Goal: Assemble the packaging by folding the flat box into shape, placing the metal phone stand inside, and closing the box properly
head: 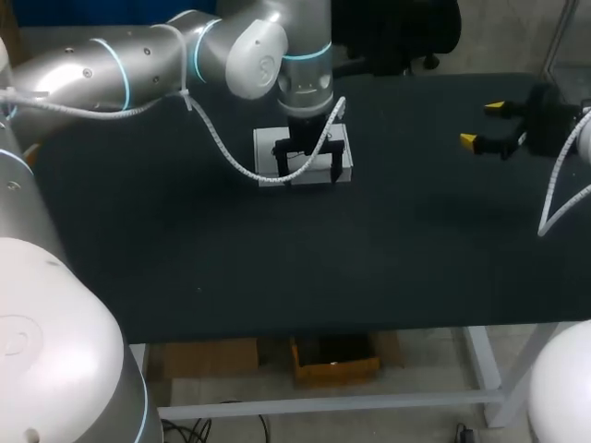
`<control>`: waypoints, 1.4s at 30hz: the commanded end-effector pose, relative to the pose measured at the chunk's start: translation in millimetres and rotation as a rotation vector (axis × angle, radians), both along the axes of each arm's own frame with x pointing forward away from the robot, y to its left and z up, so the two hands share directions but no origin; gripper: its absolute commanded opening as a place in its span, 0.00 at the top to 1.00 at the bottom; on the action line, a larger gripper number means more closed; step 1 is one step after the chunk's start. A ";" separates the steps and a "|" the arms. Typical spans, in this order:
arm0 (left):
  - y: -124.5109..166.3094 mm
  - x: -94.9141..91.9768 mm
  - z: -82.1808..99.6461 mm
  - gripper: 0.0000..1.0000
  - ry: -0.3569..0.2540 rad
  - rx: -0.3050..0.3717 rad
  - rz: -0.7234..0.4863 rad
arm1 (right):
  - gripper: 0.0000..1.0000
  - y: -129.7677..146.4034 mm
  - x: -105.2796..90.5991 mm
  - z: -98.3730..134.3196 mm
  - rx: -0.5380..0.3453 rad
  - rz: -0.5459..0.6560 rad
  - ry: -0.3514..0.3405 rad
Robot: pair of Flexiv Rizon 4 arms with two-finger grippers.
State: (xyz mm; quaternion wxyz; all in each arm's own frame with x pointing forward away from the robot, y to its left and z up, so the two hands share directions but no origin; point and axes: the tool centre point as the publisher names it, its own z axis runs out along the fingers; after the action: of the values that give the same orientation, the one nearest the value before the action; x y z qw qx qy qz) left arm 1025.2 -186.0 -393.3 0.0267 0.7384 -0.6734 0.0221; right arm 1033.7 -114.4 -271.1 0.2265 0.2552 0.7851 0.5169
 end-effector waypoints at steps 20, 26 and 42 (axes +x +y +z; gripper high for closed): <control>6.9 79.9 1.2 0.00 0.037 0.014 -0.013 | 0.00 -1.4 -0.2 -2.1 0.010 0.005 -0.008; 6.8 98.4 7.6 0.00 0.033 0.024 -0.010 | 0.00 -1.4 -0.2 -2.1 0.010 0.005 -0.008; 9.2 118.7 8.1 0.00 0.038 0.057 -0.010 | 0.00 -1.4 -0.2 -2.1 0.010 0.005 -0.008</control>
State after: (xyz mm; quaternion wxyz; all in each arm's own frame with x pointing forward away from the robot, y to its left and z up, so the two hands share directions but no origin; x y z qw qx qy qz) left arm 1137.6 -174.3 -384.7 0.0081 0.7363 -0.6766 0.0045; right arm 1034.3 -114.5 -272.0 0.2268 0.2548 0.7841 0.5185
